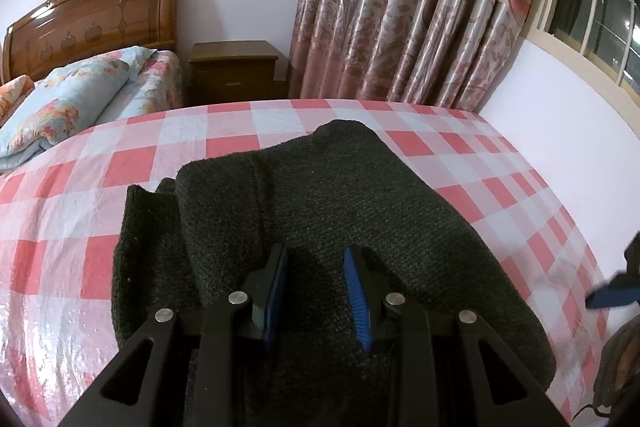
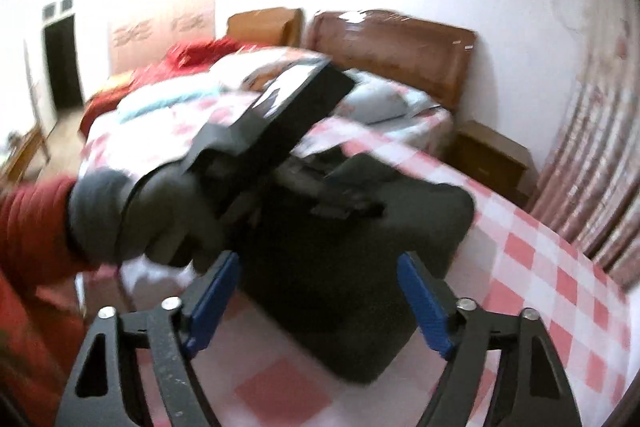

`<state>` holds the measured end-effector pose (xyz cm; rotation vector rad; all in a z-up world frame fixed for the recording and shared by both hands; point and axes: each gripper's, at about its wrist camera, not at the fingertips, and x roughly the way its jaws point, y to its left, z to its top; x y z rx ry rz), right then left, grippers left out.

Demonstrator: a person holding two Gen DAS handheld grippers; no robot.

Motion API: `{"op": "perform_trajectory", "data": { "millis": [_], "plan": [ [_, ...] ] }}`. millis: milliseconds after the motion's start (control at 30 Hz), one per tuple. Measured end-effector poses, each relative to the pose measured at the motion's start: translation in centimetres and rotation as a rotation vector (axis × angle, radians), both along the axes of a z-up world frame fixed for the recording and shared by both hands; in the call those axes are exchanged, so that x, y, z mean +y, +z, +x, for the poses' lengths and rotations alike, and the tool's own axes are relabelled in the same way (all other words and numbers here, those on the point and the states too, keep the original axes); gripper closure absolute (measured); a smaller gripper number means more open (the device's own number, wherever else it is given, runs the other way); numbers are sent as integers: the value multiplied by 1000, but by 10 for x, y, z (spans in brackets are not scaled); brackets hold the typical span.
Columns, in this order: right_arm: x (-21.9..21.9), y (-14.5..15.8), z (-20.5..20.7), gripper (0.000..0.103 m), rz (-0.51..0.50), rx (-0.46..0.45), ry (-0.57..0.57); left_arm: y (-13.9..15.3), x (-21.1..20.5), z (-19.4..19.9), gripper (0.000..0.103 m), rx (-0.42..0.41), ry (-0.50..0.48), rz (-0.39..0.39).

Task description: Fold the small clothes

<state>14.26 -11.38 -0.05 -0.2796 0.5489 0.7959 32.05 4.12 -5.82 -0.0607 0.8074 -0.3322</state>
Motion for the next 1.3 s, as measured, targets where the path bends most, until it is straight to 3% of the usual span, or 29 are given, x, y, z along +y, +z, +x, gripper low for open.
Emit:
{"op": "perform_trajectory", "data": {
  "millis": [100,167,200,267,367,567,633,700,733,767,833,867,967,1033,1100,1200,1300],
  "plan": [
    [6,-12,19,0,-13,29,-66,0,-2,0,72,-6,4,14],
    [14,-35,26,0,-77,75,-70,0,-4,-2,72,-15,11,27],
    [12,-38,25,0,-55,57,-66,0,-5,-4,72,-24,16,42],
    [7,-38,26,0,-14,81,-73,0,-10,-6,72,-41,28,76],
    [11,-36,24,0,-55,74,-75,0,-14,-7,72,-50,35,107],
    [10,-34,22,0,-59,83,-102,13,2,-26,72,-56,65,31],
    [4,-29,29,0,-7,90,-128,24,5,-42,72,-101,94,41],
    [-3,-21,33,0,56,63,-164,25,7,-50,71,-116,117,99],
    [-6,-18,35,0,78,54,-184,19,7,-48,70,-98,124,134],
    [-6,-18,40,0,81,59,-201,13,8,-47,62,-85,128,157],
    [2,-28,45,0,11,79,-210,4,13,-48,52,-91,148,160],
    [9,-40,49,0,-52,103,-205,4,16,-48,50,-87,159,156],
    [6,-40,51,0,-6,115,-219,16,23,-55,51,-108,175,140],
    [5,-34,54,0,-13,106,-219,30,30,-66,51,-170,229,167],
    [5,-23,57,0,-18,71,-223,45,44,-74,51,-238,346,253],
    [11,-9,74,0,-6,44,-241,63,78,-74,50,-246,549,370],
    [26,-5,106,0,-38,35,-276,75,127,-81,50,-235,711,351]
  ]
}}
